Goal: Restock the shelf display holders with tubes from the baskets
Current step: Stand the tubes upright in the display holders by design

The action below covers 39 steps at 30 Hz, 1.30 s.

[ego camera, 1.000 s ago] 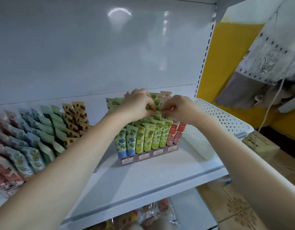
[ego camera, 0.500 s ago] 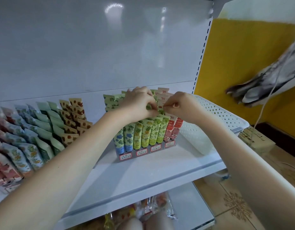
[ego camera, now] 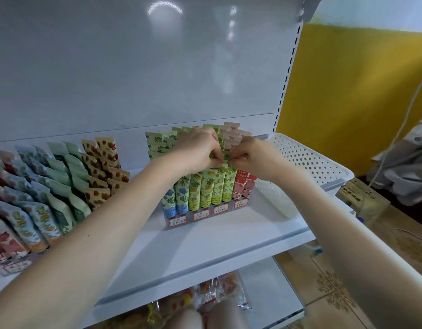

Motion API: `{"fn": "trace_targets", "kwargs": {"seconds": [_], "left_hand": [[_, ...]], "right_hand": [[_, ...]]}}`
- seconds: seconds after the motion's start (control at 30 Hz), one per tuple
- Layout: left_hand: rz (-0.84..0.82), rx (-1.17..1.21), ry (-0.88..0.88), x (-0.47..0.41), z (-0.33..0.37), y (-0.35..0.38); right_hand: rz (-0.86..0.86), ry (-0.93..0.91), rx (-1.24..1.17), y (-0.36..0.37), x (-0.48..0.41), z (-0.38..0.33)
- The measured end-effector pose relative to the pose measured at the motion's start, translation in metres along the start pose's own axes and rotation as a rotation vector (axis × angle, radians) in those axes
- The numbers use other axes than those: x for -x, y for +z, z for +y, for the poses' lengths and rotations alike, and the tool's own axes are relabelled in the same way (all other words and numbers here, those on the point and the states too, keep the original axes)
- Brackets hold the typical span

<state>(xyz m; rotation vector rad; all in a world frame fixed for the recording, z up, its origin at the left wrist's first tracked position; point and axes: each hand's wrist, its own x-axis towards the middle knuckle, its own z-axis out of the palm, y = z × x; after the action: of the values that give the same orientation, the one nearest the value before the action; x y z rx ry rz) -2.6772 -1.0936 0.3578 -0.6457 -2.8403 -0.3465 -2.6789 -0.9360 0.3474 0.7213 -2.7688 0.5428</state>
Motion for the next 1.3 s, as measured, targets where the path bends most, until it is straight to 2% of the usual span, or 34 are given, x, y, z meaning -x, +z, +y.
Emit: {"fn": "trace_targets", "kwargs": {"seconds": [0.23,0.33,0.47,0.77,1.03,1.3], "left_hand": [[0.046,0.059,0.006,0.005,-0.002,0.002],[0.128,0.084,0.019,0.005,0.004,0.003],[0.199,0.101,0.076,0.002,0.023,0.008],[0.097,-0.073,0.134,-0.016,0.044,0.022],[0.129,-0.138,0.004,-0.023,0.044,0.03],[0.109,-0.067,-0.035,-0.025,0.043,0.031]], "right_hand": [[0.105,0.043,-0.122,-0.014,0.009,0.011],[0.153,0.055,-0.097,-0.028,0.011,0.023],[0.125,0.101,-0.021,-0.035,0.016,0.038],[-0.011,0.098,0.105,-0.022,0.016,0.046],[0.011,0.103,0.1,-0.01,0.01,0.049],[0.018,0.106,0.021,-0.009,0.01,0.049]]}}
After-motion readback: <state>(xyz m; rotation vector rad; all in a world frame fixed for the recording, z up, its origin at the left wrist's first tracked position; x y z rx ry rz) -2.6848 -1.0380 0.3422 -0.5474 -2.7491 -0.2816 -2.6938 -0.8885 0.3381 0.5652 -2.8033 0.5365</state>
